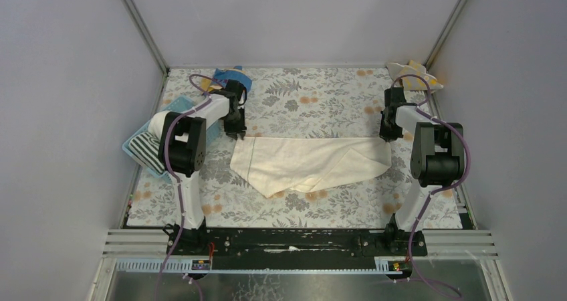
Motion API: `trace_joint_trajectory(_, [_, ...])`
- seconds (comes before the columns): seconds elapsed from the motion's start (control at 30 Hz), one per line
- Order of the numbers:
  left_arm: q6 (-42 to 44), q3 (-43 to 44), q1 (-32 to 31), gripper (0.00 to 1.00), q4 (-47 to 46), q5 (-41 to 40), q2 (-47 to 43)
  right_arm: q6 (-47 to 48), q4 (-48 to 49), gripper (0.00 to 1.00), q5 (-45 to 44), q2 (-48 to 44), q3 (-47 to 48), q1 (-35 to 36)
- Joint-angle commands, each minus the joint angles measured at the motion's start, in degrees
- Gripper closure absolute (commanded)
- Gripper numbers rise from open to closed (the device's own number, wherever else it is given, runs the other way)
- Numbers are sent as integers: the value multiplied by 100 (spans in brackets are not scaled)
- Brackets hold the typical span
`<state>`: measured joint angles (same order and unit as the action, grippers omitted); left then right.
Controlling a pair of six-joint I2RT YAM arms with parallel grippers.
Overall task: Roll the towels
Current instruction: Flatten out the towel at the center of the board.
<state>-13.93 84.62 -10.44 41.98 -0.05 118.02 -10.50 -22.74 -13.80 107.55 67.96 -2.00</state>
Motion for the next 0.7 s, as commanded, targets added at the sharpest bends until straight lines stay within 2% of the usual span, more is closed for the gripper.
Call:
trace_joint_trajectory(0.0, [125, -77, 33, 79, 89, 212, 259, 0, -59, 97, 176, -173, -40, -29])
trace_joint_trajectory(0.13, [85, -113, 43, 100, 11, 158, 66, -22, -95, 100, 317, -361, 93, -29])
trace_joint_trajectory(0.3, [100, 151, 109, 100, -25, 27, -896, 116, -406, 100, 310, -791, 739, -29])
trace_joint_trajectory(0.43, [94, 464, 146, 100, -32, -342, -1849, 145, -425, 100, 236, -1514, 1078, -33])
trace_joint_trajectory(0.67, [48, 821, 165, 100, -130, -988, -3452, 312, -59, 100, 27, -3053, 964, -29])
